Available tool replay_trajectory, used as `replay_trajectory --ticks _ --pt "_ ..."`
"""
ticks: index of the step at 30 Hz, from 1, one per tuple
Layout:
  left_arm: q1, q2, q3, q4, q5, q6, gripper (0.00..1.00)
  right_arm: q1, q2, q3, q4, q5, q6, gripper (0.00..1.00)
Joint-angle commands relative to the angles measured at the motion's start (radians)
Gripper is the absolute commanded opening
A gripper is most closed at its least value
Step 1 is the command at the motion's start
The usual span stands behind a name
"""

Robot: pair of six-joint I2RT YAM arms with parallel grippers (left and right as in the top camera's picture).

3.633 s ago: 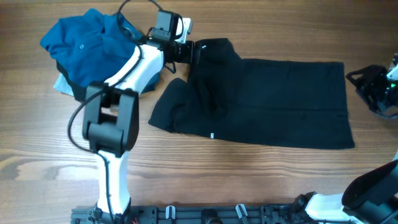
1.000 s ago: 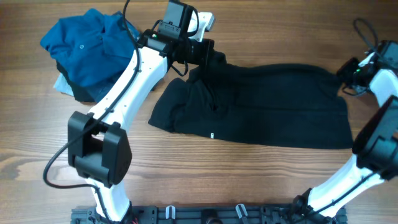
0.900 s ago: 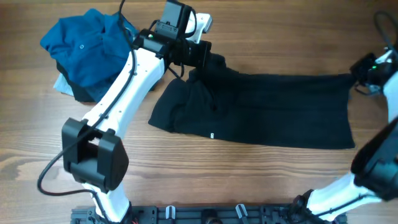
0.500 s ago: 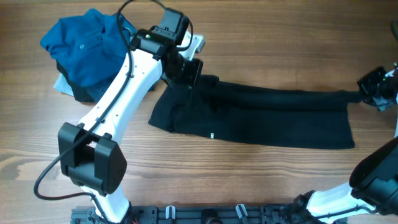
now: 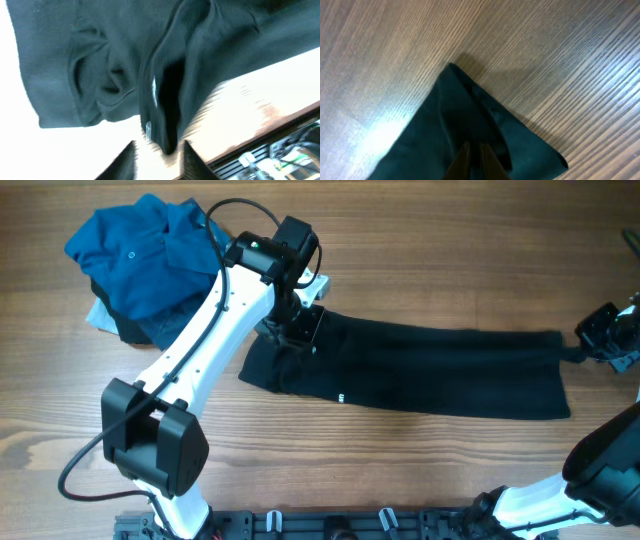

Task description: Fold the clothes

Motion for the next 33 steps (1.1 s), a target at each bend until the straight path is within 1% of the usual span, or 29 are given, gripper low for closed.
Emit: replay_trajectory --ticks 1,3,5,7,11,12,14,15,16,18,21,23,26,27,28,29,30,31,33 --pt "-0.001 -0.038 0.005 -0.022 -0.111 0.005 0.55 -0.001 -0.017 0.002 -0.024 0.036 -0.024 0.57" --pt "0.000 -0.038 0.005 -0.017 -0.163 0.006 0.62 -0.002 -0.017 0.002 -0.027 0.050 -0.026 0.61" --pt "0.000 -0.038 0.005 -0.005 -0.197 0.005 0.66 -0.002 -0.016 0.002 -0.018 0.053 -0.028 0.66" --pt "0.000 -0.038 0.005 0.023 -0.200 0.005 0.69 -0.006 -0.016 0.002 0.006 0.052 -0.029 0.70" --pt "0.000 -0.038 0.005 0.067 -0.195 -0.006 0.69 -0.043 0.006 0.001 0.059 0.048 -0.072 0.70" --pt "0.000 -0.038 0.005 0.072 -0.192 -0.006 0.71 -0.054 0.021 0.001 0.073 0.046 -0.092 0.70" --pt "0.000 -0.038 0.005 0.081 -0.192 -0.006 0.72 -0.071 0.057 0.000 0.097 -0.013 -0.180 0.70" --pt "0.000 -0.038 0.005 0.086 -0.192 -0.006 0.72 -0.079 0.082 0.000 0.110 -0.076 -0.233 0.70" --pt "0.000 -0.038 0.005 0.090 -0.192 -0.006 0.72 -0.085 0.118 0.000 0.129 -0.181 -0.333 0.70" --pt "0.000 -0.038 0.005 0.090 -0.192 -0.006 0.73 -0.087 0.172 0.000 0.137 -0.289 -0.468 0.70" --pt "0.000 -0.038 0.005 0.089 -0.192 -0.006 0.73 -0.087 0.241 0.000 0.108 -0.285 -0.554 0.71" --pt "0.000 -0.038 0.005 0.088 -0.192 -0.006 0.73 -0.087 0.264 -0.001 0.073 -0.278 -0.574 0.73" --pt "0.000 -0.038 0.005 0.086 -0.192 -0.006 0.73 -0.087 0.266 -0.004 0.027 -0.272 -0.565 0.75" --pt "0.000 -0.038 0.005 0.089 -0.192 -0.005 0.73 -0.087 0.266 -0.004 0.020 -0.229 -0.535 0.71" --pt "0.000 -0.038 0.005 0.094 -0.192 -0.005 0.75 -0.087 0.266 -0.004 0.018 -0.137 -0.459 0.67" --pt "0.000 -0.038 0.005 0.100 -0.192 -0.005 0.75 -0.087 0.266 -0.004 0.014 -0.060 -0.405 0.59" --pt "0.000 -0.038 0.005 0.104 -0.192 -0.005 0.76 -0.087 0.266 -0.004 0.008 -0.009 -0.373 0.55" --pt "0.000 -0.038 0.005 0.105 -0.192 -0.005 0.77 -0.087 0.266 -0.004 0.006 0.003 -0.350 0.55" --pt "0.000 -0.038 0.005 0.105 -0.192 -0.004 0.78 -0.087 0.262 -0.002 0.011 -0.028 -0.350 0.57"
